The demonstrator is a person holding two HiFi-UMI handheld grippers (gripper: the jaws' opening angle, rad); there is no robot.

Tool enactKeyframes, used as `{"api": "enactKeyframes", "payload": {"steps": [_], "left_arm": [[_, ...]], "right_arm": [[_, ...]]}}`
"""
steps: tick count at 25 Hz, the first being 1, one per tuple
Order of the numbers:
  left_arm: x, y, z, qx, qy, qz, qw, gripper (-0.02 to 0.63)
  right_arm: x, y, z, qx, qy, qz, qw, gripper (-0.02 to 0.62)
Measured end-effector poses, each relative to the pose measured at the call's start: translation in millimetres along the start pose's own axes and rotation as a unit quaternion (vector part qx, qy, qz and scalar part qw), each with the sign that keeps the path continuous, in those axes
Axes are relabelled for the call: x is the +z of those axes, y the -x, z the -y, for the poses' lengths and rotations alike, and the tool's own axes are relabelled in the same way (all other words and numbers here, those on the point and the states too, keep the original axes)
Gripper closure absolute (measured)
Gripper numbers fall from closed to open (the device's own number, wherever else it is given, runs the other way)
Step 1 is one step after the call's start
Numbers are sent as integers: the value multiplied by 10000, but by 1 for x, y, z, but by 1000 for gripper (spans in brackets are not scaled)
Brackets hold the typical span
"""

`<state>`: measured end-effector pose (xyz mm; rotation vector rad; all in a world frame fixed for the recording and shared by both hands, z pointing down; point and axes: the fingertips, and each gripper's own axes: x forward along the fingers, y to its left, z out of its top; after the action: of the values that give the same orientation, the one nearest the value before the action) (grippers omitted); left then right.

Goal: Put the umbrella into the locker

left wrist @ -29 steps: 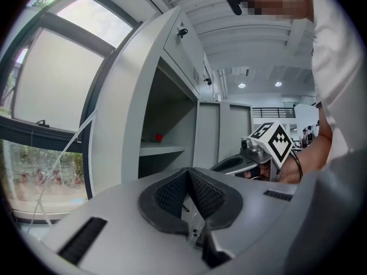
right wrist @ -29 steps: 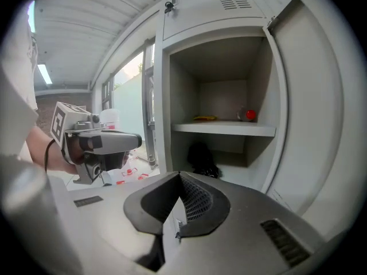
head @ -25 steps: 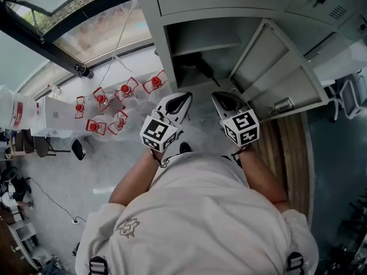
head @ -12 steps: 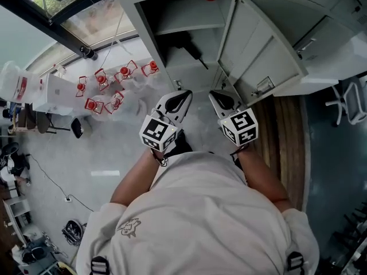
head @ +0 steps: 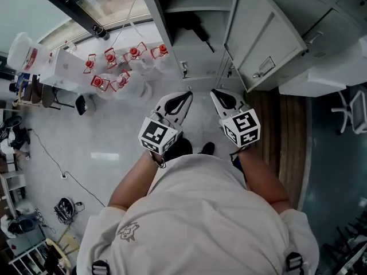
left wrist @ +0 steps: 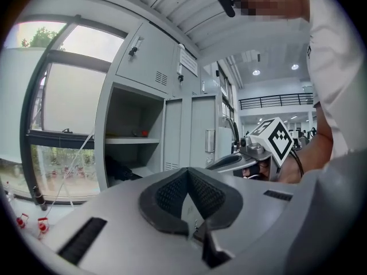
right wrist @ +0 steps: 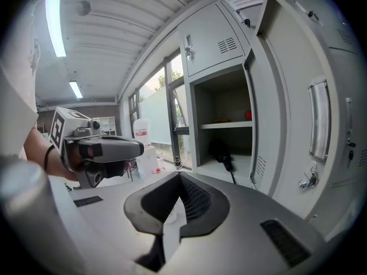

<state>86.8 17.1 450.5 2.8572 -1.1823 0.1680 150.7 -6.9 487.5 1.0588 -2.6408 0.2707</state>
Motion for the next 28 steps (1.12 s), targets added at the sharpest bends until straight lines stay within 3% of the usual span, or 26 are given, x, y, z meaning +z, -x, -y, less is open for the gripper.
{"api": "enactKeyframes", "payload": {"steps": [5,12,28], "left_arm": [[-4,24,5,-6,9,22,10000,595],[0,56,11,-338,-62,120,9993,595],[16,188,-2,-1035,-221,415,9935,595]], "right_arm": [[-3,9,-21,-40,10,36,10000,554],[10,16,-52,-214,253,120,9994,554],[30,43,-178,-829,74,409,9957,554]]}}
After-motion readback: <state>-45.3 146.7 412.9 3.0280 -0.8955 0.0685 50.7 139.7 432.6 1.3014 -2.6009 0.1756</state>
